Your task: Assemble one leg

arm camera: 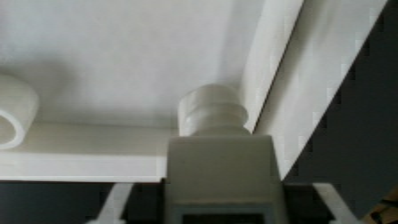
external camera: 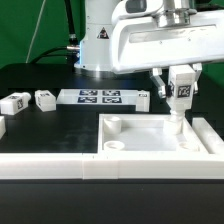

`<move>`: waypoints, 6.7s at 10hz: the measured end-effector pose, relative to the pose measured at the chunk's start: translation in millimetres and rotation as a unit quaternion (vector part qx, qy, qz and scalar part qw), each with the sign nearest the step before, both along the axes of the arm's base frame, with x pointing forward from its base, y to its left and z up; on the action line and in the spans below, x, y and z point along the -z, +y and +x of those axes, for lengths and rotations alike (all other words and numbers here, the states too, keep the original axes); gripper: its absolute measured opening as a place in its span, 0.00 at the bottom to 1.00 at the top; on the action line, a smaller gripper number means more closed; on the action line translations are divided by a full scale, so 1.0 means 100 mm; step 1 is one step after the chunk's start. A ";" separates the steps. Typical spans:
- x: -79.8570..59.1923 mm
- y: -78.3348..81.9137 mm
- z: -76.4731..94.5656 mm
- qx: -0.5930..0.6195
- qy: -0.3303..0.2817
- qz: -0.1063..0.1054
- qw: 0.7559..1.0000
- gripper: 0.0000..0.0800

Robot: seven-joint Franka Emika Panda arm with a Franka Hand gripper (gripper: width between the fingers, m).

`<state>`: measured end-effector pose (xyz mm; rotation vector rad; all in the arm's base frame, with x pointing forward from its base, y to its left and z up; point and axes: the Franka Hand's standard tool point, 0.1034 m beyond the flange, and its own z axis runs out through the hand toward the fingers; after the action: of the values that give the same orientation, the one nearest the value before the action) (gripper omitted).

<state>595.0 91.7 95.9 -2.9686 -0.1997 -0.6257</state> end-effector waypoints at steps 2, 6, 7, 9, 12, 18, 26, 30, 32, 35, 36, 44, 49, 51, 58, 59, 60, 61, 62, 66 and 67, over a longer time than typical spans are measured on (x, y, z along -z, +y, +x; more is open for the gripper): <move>0.02 -0.09 0.17 -0.004 -0.008 -0.003 1.000 0.36; 0.18 0.02 0.25 -0.007 -0.008 0.001 1.000 0.36; 0.24 0.08 0.22 -0.010 -0.008 0.002 1.000 0.36; 0.26 0.13 0.27 -0.011 -0.023 0.002 1.000 0.36; 0.33 0.15 0.35 -0.008 -0.046 0.002 0.999 0.36; 0.43 0.15 0.33 -0.010 -0.050 0.000 0.999 0.36; 0.43 0.15 0.33 -0.009 -0.055 0.000 0.998 0.80; 0.28 0.15 0.33 -0.011 -0.060 -0.001 0.998 0.81; 0.13 0.16 0.27 -0.014 -0.064 -0.003 0.998 0.81; 0.19 0.18 0.26 -0.017 -0.044 -0.002 0.999 0.81; 0.26 0.21 0.21 -0.025 0.009 0.002 1.000 0.81; 0.15 0.23 0.39 -0.051 0.213 0.016 0.976 0.81; 0.16 0.22 0.39 -0.051 0.214 0.016 0.975 0.36; 0.17 0.22 0.38 -0.037 0.216 0.019 0.976 0.36; 0.19 0.22 0.42 0.293 0.237 0.091 0.922 0.37; 0.20 0.23 0.42 0.370 0.244 0.106 0.890 0.37; 0.20 0.23 0.42 0.410 0.245 0.112 0.871 0.37; 0.20 0.26 0.41 0.454 0.248 0.120 0.847 0.37; 0.22 0.32 0.38 0.525 0.252 0.132 0.802 0.37; 0.22 0.44 0.37 0.631 0.262 0.164 0.711 0.37; 0.22 0.44 0.36 0.613 0.263 0.161 0.727 0.38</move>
Offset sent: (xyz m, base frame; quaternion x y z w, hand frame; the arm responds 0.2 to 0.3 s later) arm 0.0232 0.0057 -0.0132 -0.0077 0.0073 0.0116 0.9999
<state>631.4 135.8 73.7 -2.3711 1.7798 0.1939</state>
